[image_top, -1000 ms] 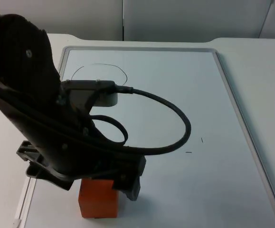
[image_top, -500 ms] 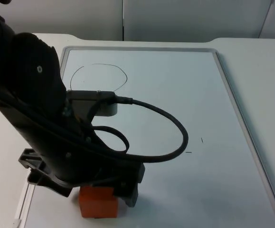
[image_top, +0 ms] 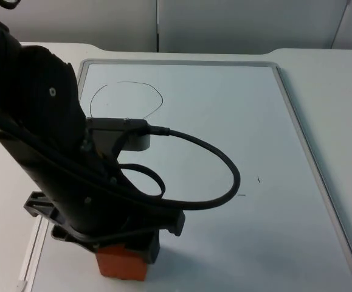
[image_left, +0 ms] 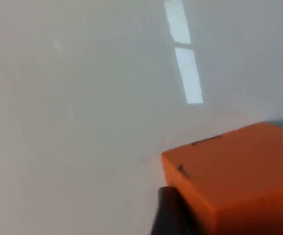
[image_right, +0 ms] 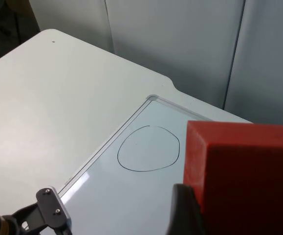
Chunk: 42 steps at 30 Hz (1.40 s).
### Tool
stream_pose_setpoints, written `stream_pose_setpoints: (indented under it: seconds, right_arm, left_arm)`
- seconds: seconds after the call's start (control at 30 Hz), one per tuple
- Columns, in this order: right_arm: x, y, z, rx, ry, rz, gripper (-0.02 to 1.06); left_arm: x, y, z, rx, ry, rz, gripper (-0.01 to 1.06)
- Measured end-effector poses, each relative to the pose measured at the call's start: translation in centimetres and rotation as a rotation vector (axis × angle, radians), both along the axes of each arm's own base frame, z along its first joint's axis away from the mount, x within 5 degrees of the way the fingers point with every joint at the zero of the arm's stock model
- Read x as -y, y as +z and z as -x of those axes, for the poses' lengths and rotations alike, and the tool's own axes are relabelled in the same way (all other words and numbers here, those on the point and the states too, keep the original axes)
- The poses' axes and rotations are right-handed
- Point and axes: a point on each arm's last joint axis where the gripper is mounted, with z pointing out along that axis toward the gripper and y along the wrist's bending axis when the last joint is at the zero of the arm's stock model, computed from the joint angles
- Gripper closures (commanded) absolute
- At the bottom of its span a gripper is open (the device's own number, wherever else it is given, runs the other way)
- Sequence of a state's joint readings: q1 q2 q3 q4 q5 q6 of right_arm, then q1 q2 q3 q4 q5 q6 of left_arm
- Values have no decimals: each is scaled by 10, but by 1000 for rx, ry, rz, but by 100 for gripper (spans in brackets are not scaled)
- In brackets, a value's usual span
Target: Pick up one cube with the left hand and another cube with the right hand. First place the cube in the right hand at the target position, then stack the cube in the left hand on top.
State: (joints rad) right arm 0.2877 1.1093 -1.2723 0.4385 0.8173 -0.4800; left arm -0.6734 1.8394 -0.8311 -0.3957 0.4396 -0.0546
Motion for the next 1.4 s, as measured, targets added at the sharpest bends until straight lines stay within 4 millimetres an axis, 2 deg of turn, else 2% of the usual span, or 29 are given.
stream_pose_setpoints:
  seconds: [0.1,0.13,0.2,0.33,0.43,0.47,0.6,0.67,0.73,0.77,0.8,0.93,0.97,1.07,1.27,1.4]
  right_arm:
    - [0,0,0,-3,0,-1,105]
    - [0,0,0,-3,0,-1,105]
    - [0,0,0,-5,1,0,105]
    - [0,0,0,-5,1,0,105]
    - [0,-1,0,-8,3,1,105]
    - [0,-1,0,-8,3,1,105]
    - [0,-1,1,-11,4,2,105]
    - [0,-1,1,-11,4,2,105]
    - [0,-1,1,-13,5,3,105]
    - [0,-1,1,-13,5,3,105]
    - [0,-1,1,-13,5,3,105]
    - [0,-1,1,-13,5,3,105]
    - [0,-1,1,-13,5,3,105]
    - [0,-1,1,-16,7,4,105]
    - [-2,-6,-4,-38,14,18,105]
    - [-6,-16,-16,-83,17,33,105]
  left_arm:
    - [0,0,0,4,-1,0,80]
    - [0,0,0,4,-1,0,86]
    - [0,0,0,4,-1,0,89]
    - [0,11,0,25,-7,18,90]
    - [-2,39,2,101,-29,65,90]
    - [-2,39,2,101,-29,65,90]
    - [-12,98,13,252,-70,153,90]
    - [-13,103,15,267,-74,161,90]
    - [-23,139,28,361,-88,219,90]
    - [-27,150,33,391,-92,240,90]
    - [-27,150,33,391,-92,240,90]
    - [-47,194,57,529,-98,333,90]
    - [-47,194,57,529,-98,333,90]
    - [-65,220,79,622,-120,369,90]
    - [-85,237,101,705,-152,366,90]
    - [-98,250,117,767,-151,402,90]
